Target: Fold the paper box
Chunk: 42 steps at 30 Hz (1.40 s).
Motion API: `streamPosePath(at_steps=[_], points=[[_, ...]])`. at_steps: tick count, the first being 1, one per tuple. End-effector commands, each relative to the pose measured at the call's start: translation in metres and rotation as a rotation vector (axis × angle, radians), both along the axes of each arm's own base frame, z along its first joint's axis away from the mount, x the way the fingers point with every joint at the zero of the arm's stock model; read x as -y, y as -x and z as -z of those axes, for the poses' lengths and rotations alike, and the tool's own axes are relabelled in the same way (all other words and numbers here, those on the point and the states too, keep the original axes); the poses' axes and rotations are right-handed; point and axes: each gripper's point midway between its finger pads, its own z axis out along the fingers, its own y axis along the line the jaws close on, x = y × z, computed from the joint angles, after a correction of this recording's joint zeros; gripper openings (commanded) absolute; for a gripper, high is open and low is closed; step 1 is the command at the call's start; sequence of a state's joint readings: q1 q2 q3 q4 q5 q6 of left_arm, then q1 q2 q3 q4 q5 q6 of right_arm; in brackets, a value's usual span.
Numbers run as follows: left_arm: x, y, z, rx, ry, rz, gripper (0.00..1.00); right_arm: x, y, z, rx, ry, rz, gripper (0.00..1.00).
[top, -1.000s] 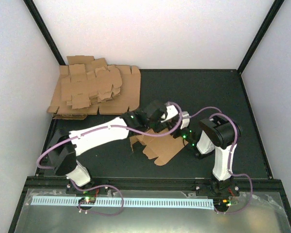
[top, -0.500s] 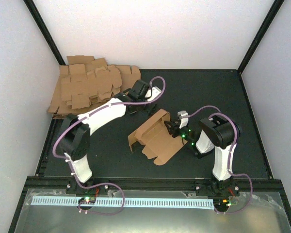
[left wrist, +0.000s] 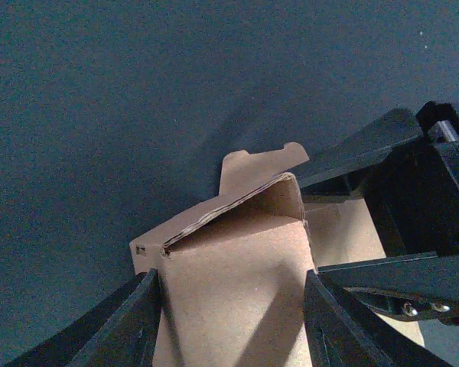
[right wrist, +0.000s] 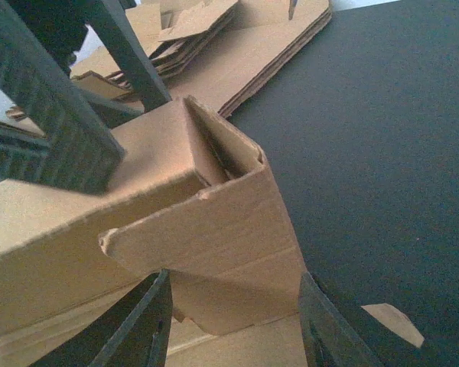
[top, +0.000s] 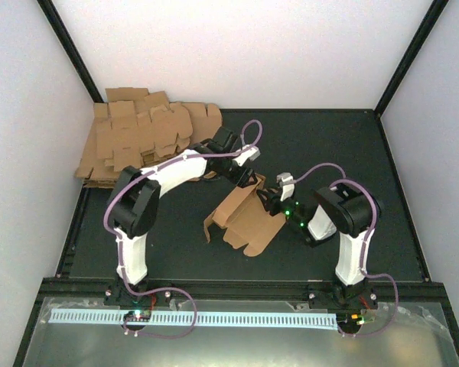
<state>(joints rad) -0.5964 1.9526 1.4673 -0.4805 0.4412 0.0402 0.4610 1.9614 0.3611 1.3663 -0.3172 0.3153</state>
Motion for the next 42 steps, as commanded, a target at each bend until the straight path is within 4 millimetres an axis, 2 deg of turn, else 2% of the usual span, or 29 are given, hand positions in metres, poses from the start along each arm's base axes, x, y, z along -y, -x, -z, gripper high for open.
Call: streamPosePath(at_steps=[1, 7, 11, 20, 28, 32, 39, 42], points=[[0.005, 0.003, -0.002, -0.053, 0.045, 0.022, 0.53, -0.007, -0.004, -0.016, 0.065, 0.026, -0.015, 0.49], [0.002, 0.001, 0.01, -0.061, 0.005, 0.01, 0.52, -0.008, -0.005, -0.017, 0.068, 0.068, -0.006, 0.5], [0.002, 0.001, 0.014, -0.061, -0.004, 0.014, 0.52, -0.006, -0.009, -0.012, 0.05, 0.116, 0.005, 0.52], [0.011, 0.016, 0.01, -0.098, 0.047, 0.124, 0.52, -0.019, -0.011, -0.008, 0.054, 0.11, -0.058, 0.52], [0.019, 0.035, 0.006, -0.179, 0.113, 0.202, 0.46, -0.031, -0.006, -0.013, 0.082, 0.097, -0.092, 0.49], [0.018, 0.043, 0.013, -0.221, 0.11, 0.217, 0.43, -0.036, 0.0, -0.016, 0.115, 0.108, -0.098, 0.47], [0.016, 0.049, 0.015, -0.242, 0.11, 0.219, 0.43, -0.034, 0.006, -0.019, 0.141, 0.115, -0.071, 0.37], [0.014, 0.048, 0.014, -0.237, 0.105, 0.208, 0.43, -0.031, 0.012, -0.013, 0.131, 0.162, -0.046, 0.36]])
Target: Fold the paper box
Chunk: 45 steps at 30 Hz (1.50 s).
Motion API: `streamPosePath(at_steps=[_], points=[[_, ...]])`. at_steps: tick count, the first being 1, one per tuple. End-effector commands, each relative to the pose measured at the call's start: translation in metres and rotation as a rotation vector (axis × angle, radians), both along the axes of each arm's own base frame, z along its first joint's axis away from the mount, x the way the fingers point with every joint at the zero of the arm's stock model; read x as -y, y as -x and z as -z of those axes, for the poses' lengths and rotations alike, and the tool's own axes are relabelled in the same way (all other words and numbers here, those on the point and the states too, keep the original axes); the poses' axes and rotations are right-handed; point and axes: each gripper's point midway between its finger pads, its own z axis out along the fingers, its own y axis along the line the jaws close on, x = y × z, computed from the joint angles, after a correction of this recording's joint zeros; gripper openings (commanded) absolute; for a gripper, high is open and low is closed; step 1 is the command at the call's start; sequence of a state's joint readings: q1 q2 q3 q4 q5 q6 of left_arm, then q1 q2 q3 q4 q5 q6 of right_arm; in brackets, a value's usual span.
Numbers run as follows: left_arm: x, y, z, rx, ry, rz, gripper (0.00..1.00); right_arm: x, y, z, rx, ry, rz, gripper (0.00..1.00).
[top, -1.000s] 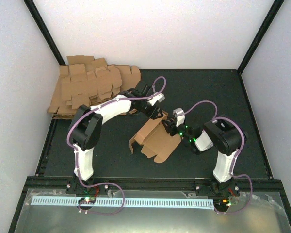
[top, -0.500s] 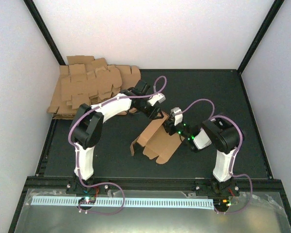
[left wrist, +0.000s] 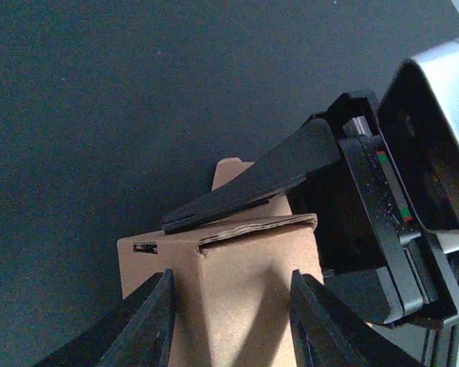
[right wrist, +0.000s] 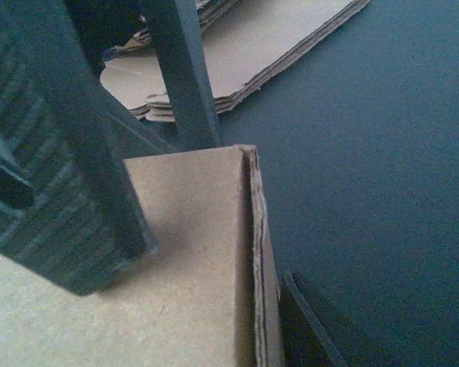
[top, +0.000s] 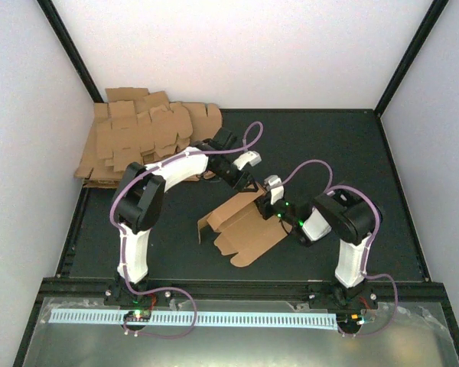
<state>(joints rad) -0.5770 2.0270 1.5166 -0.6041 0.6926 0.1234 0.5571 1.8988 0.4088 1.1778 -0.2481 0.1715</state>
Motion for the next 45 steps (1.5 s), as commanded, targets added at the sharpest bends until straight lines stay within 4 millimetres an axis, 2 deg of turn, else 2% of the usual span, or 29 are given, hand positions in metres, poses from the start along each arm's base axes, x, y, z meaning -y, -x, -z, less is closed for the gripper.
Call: streamPosePath(at_steps=[1, 4, 10, 16, 18, 23, 26, 28, 30, 35, 42, 43, 45], points=[[0.004, 0.015, 0.003, -0.049, 0.011, 0.04, 0.43, -0.005, 0.005, -0.018, 0.097, 0.026, 0.021, 0.35], [0.004, 0.015, 0.002, -0.046, 0.018, 0.032, 0.43, -0.007, 0.006, -0.016, 0.107, 0.076, 0.05, 0.25], [0.003, 0.017, 0.006, -0.058, 0.015, 0.026, 0.43, 0.004, 0.002, -0.015, 0.109, 0.075, 0.131, 0.11], [0.002, 0.019, 0.008, -0.078, 0.021, -0.001, 0.42, 0.006, -0.002, -0.016, 0.123, 0.098, 0.192, 0.05], [0.003, 0.02, 0.006, -0.084, 0.04, -0.006, 0.42, 0.007, -0.003, -0.016, 0.127, 0.106, 0.22, 0.05], [0.002, 0.024, 0.011, -0.104, 0.046, -0.026, 0.42, 0.01, -0.005, -0.015, 0.14, 0.134, 0.286, 0.12], [0.001, 0.025, 0.014, -0.113, 0.046, -0.034, 0.42, 0.01, -0.006, -0.012, 0.134, 0.141, 0.297, 0.21], [0.001, 0.026, 0.016, -0.116, 0.045, -0.038, 0.43, 0.009, -0.005, -0.011, 0.134, 0.138, 0.294, 0.21], [0.0, 0.027, 0.016, -0.117, 0.048, -0.04, 0.43, 0.008, -0.005, -0.01, 0.134, 0.137, 0.292, 0.18], [0.0, 0.028, 0.017, -0.124, 0.049, -0.044, 0.43, 0.008, -0.006, -0.013, 0.146, 0.13, 0.298, 0.02], [0.001, 0.028, 0.015, -0.13, 0.063, -0.051, 0.43, 0.014, -0.008, -0.016, 0.149, 0.123, 0.344, 0.02], [0.0, 0.028, 0.016, -0.131, 0.063, -0.054, 0.43, 0.016, -0.008, -0.015, 0.145, 0.127, 0.352, 0.03], [0.001, 0.029, 0.016, -0.134, 0.066, -0.057, 0.43, 0.02, -0.01, -0.015, 0.143, 0.131, 0.38, 0.15]])
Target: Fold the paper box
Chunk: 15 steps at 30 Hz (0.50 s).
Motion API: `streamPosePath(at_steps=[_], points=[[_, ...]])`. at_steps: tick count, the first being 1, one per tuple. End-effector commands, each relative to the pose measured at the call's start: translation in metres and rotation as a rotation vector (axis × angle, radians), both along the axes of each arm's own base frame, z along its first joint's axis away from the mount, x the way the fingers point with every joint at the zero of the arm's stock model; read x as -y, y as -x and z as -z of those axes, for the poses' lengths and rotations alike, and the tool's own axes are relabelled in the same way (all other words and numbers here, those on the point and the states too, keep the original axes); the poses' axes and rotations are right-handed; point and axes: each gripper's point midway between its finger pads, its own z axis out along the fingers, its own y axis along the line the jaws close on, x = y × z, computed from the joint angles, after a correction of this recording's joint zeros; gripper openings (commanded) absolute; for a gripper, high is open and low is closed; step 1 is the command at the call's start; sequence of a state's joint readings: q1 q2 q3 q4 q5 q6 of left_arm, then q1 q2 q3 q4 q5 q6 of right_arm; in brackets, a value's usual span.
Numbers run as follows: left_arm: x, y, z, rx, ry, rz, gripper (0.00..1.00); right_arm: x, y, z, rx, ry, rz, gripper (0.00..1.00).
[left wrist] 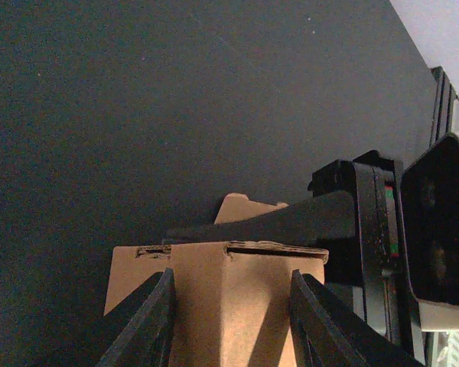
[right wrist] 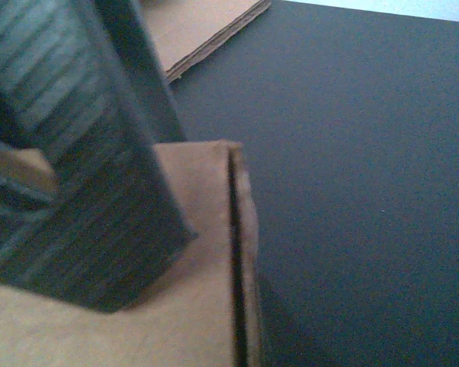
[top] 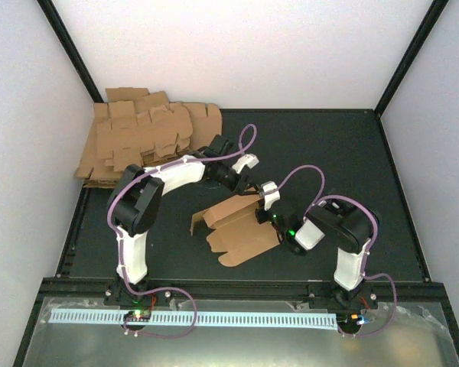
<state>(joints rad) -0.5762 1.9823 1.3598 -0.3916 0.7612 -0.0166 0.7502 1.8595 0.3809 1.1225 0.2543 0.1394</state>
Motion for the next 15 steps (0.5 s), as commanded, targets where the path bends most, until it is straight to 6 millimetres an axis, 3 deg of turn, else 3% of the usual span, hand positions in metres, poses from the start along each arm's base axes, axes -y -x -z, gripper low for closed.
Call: streamPosePath(at_steps=[1, 4, 11, 15], points=[[-0.003, 0.02, 0.011, -0.081, -0.027, 0.003, 0.43, 0.01, -0.015, -0.021, 0.076, -0.044, 0.112, 0.22], [-0.005, 0.019, 0.011, -0.072, -0.035, -0.009, 0.44, 0.012, -0.014, -0.022, 0.084, -0.053, 0.12, 0.29], [-0.006, 0.013, 0.006, -0.044, -0.035, -0.029, 0.46, 0.014, 0.001, -0.03, 0.113, -0.084, 0.072, 0.34], [-0.004, 0.013, 0.003, -0.041, -0.025, -0.028, 0.46, 0.013, -0.001, -0.027, 0.103, -0.063, 0.07, 0.18]])
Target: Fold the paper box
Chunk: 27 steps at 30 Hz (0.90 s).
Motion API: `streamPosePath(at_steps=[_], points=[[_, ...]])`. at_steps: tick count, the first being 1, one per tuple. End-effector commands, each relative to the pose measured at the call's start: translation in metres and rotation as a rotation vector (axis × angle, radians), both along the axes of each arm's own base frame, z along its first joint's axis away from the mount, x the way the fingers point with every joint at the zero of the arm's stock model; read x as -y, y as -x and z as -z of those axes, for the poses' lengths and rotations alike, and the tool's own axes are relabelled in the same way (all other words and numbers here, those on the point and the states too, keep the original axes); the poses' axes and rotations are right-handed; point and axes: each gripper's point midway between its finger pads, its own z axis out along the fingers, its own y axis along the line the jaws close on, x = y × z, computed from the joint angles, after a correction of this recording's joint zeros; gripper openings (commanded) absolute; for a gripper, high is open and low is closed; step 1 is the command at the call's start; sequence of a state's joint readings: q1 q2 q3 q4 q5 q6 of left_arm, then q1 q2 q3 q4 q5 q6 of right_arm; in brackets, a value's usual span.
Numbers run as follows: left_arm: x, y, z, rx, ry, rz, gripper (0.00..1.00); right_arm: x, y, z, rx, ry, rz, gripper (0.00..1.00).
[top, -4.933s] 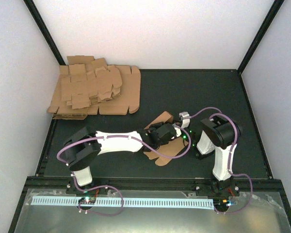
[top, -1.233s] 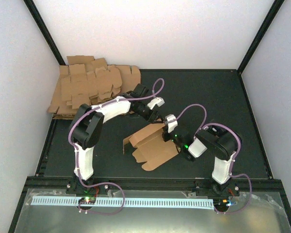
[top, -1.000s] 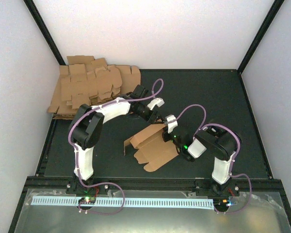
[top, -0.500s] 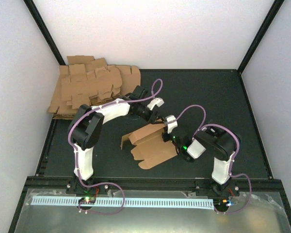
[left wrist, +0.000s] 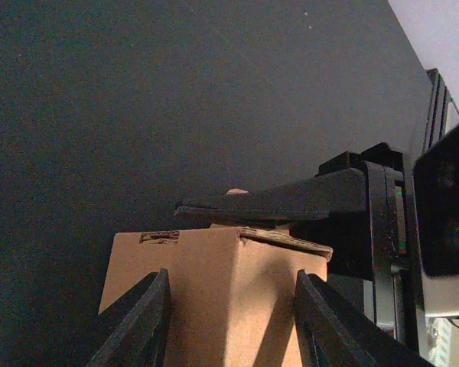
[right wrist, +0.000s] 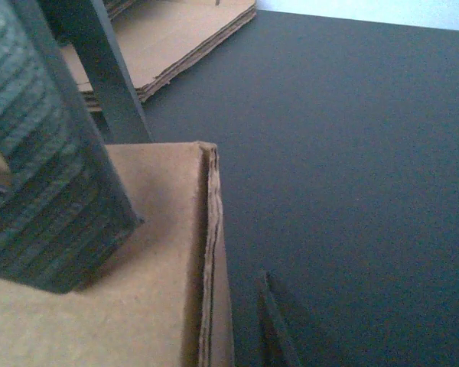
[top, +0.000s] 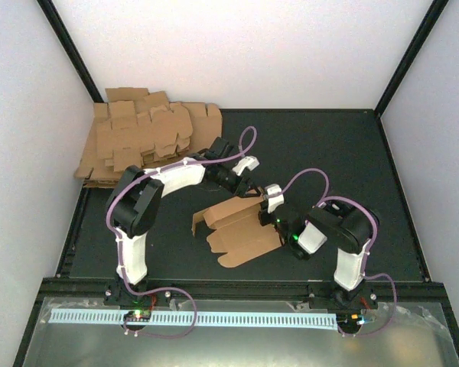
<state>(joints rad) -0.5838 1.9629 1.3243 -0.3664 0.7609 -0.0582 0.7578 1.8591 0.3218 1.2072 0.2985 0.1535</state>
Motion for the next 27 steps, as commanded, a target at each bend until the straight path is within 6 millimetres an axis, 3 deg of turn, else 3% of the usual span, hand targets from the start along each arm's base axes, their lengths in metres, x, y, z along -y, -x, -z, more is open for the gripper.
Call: streamPosePath(at_steps=[1, 7, 16, 22, 24, 25, 27], points=[[-0.004, 0.007, 0.002, -0.02, -0.026, -0.009, 0.46, -0.001, -0.009, -0.023, 0.075, -0.04, 0.029, 0.17], [-0.004, 0.009, 0.001, -0.023, -0.014, -0.014, 0.46, -0.002, -0.011, -0.027, 0.09, -0.063, 0.035, 0.02], [-0.005, 0.0, -0.026, 0.061, 0.005, -0.047, 0.55, 0.001, -0.005, -0.039, 0.1, -0.082, 0.023, 0.02], [-0.012, -0.014, -0.077, 0.212, 0.02, -0.102, 0.67, 0.003, -0.001, -0.048, 0.098, -0.108, 0.019, 0.02], [-0.017, -0.018, -0.1, 0.279, 0.023, -0.126, 0.81, 0.002, 0.001, -0.052, 0.085, -0.117, 0.009, 0.02], [-0.021, -0.018, -0.113, 0.313, 0.029, -0.135, 0.95, 0.002, 0.001, -0.052, 0.072, -0.122, 0.011, 0.02], [-0.029, -0.019, -0.138, 0.381, 0.034, -0.164, 0.99, 0.001, 0.002, -0.055, 0.042, -0.126, 0.012, 0.02]])
